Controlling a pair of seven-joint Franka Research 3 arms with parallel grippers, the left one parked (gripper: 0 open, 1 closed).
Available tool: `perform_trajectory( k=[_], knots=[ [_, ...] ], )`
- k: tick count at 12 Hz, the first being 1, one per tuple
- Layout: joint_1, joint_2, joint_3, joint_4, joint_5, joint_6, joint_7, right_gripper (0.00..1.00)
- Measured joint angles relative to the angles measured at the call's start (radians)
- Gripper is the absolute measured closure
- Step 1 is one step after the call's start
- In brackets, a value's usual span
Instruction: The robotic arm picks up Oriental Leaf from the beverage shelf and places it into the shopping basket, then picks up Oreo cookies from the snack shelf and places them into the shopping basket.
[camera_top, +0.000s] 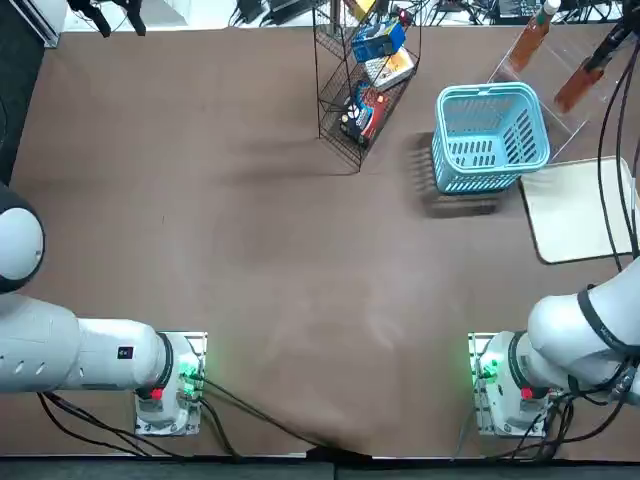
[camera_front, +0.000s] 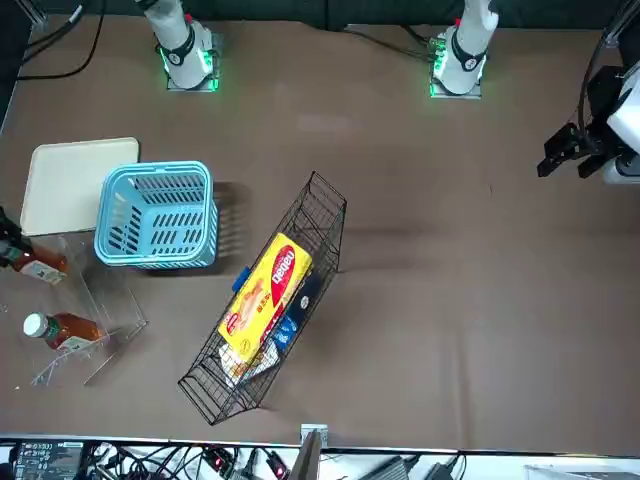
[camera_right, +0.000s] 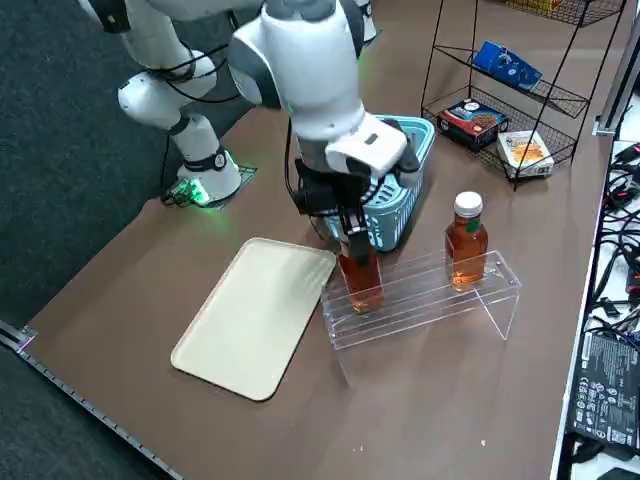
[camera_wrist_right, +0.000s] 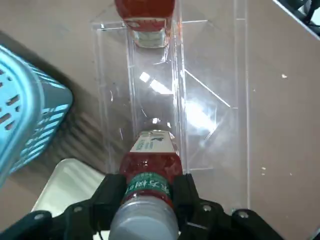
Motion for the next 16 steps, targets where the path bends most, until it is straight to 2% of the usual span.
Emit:
perform_trajectory(
  k=[7, 11, 16],
  knots=[
    [0.004, -0.184, 0.013, 0.003, 0.001, -0.161, 0.032, 0.45],
    [0.058, -0.27, 0.02, 0.001, 0.002, -0.315, 0.238, 0.45],
    [0.194, -0.34, 0.028, -0.051, 0.001, -0.373, 0.569, 0.45]
  ],
)
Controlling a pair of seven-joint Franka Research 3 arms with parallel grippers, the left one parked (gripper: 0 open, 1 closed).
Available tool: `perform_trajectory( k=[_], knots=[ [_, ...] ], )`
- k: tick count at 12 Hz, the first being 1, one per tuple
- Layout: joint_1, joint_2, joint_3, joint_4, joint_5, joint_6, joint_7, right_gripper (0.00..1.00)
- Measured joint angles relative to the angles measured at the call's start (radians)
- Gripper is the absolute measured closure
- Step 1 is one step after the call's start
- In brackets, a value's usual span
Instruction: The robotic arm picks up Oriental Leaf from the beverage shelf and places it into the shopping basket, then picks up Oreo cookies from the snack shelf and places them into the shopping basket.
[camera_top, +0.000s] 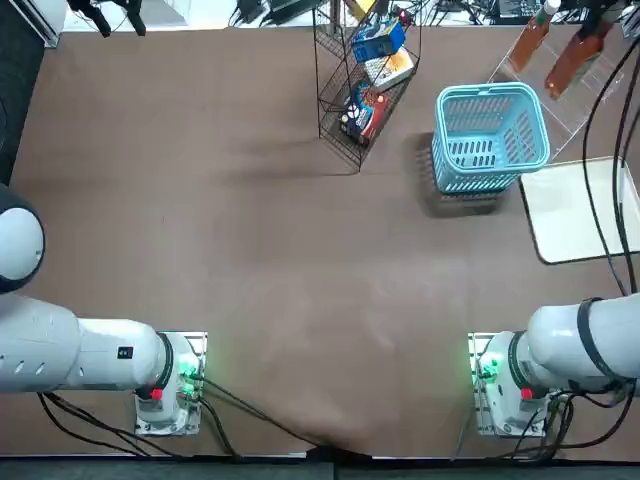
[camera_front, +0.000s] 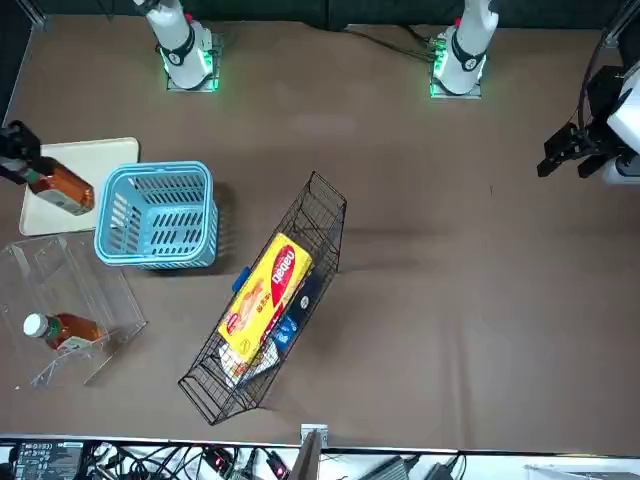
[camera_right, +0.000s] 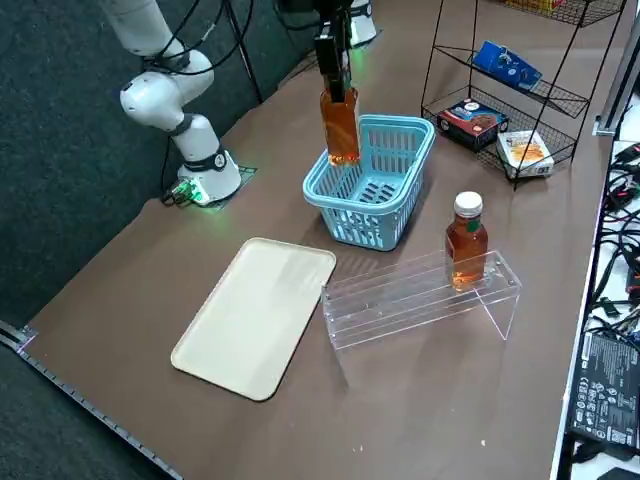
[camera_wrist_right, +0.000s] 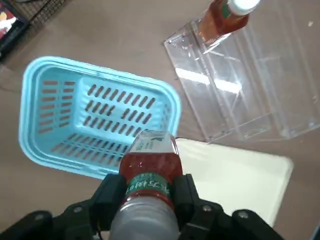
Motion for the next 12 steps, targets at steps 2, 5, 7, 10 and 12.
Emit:
perform_trajectory(
  k=[2, 5, 7, 10, 12],
  knots=[
    [0.069, -0.03, 0.002, -0.054, 0.0, 0.001, 0.184, 0.45],
    [0.128, -0.038, 0.002, -0.088, 0.0, 0.016, 0.294, 0.45],
    [0.146, -0.041, 0.002, -0.123, 0.0, 0.058, 0.327, 0.45],
    [0.15, -0.047, 0.002, -0.217, 0.0, 0.169, 0.341, 0.45],
    [0.15, -0.048, 0.0, -0.308, 0.0, 0.275, 0.343, 0.45]
  ],
)
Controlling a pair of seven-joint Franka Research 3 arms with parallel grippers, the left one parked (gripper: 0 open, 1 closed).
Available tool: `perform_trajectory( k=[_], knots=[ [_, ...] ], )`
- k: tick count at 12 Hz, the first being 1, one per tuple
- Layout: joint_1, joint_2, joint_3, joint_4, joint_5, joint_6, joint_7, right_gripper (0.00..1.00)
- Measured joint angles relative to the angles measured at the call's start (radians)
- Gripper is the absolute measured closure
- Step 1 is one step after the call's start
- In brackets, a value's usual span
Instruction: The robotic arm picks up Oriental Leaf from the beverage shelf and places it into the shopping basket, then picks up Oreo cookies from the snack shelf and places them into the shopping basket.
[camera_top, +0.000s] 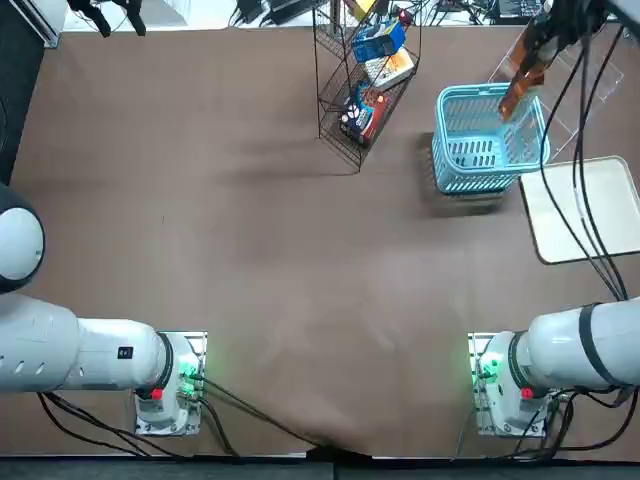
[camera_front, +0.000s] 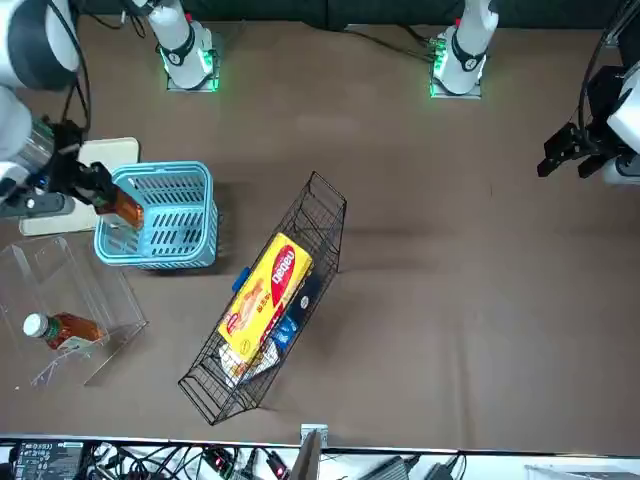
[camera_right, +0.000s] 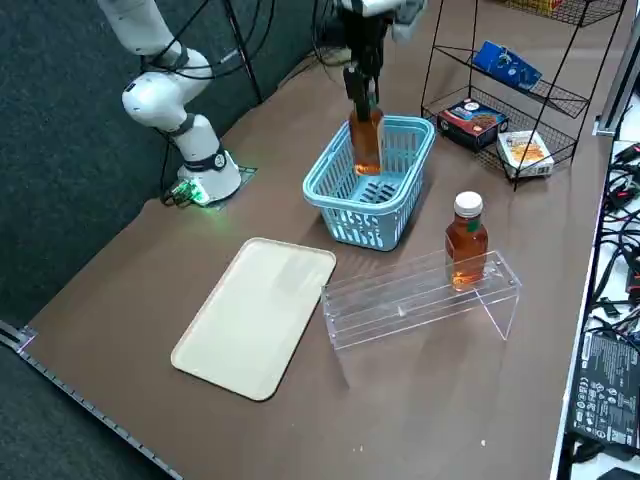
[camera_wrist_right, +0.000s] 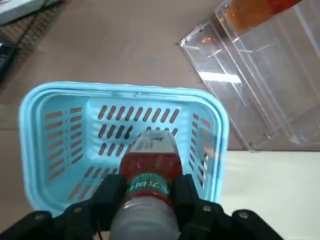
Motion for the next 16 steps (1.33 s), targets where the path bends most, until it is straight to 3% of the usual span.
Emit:
perform_trajectory(
  k=[10, 16],
  knots=[
    [0.0, 0.012, -0.003, -0.399, 0.0, 0.472, 0.003, 0.45],
    [0.0, 0.058, -0.003, -0.411, 0.001, 0.503, 0.007, 0.45]
  ],
)
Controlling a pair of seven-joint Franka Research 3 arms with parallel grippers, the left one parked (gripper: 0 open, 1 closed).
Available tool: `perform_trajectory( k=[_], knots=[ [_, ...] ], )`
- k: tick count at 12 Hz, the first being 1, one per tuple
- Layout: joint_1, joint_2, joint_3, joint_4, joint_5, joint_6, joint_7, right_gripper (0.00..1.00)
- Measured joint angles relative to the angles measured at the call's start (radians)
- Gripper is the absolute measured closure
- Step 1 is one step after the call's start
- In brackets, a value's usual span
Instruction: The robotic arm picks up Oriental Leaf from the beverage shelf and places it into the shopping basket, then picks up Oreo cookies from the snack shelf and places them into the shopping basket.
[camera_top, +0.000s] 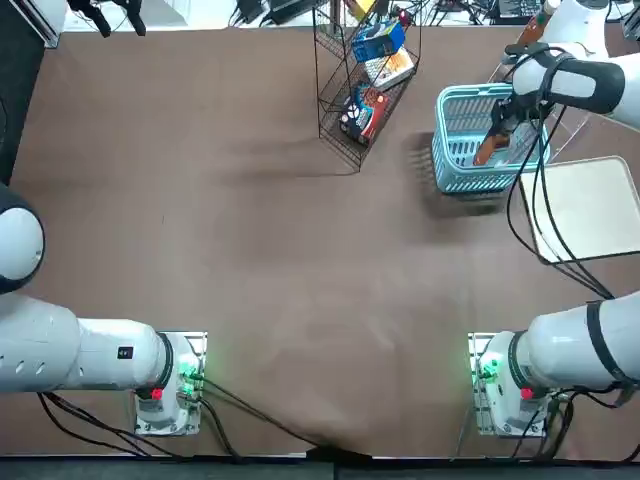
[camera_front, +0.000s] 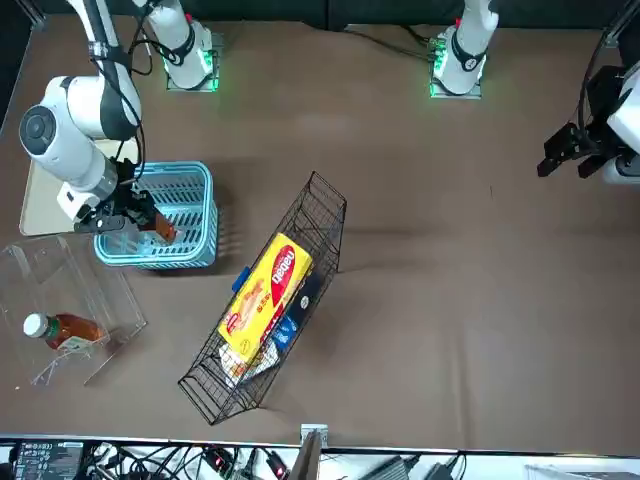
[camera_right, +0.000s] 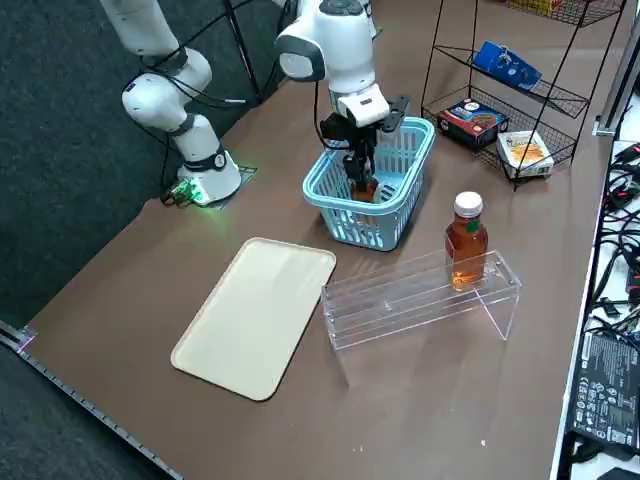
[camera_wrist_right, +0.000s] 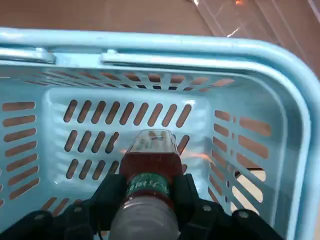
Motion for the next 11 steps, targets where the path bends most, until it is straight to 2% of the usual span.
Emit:
perform_trajectory(
  k=[1, 2, 5, 7, 11],
  knots=[
    [0.0, 0.002, 0.0, 0.0, 0.001, 0.001, 0.005, 0.43],
    [0.0, 0.002, 0.0, 0.001, 0.001, 0.001, 0.01, 0.34],
    [0.0, -0.003, 0.0, 0.011, 0.001, -0.008, 0.019, 0.02],
    [0.0, -0.008, 0.0, 0.035, 0.001, -0.049, 0.021, 0.0],
    [0.0, -0.033, 0.0, 0.164, 0.001, -0.235, 0.021, 0.0]
  ],
)
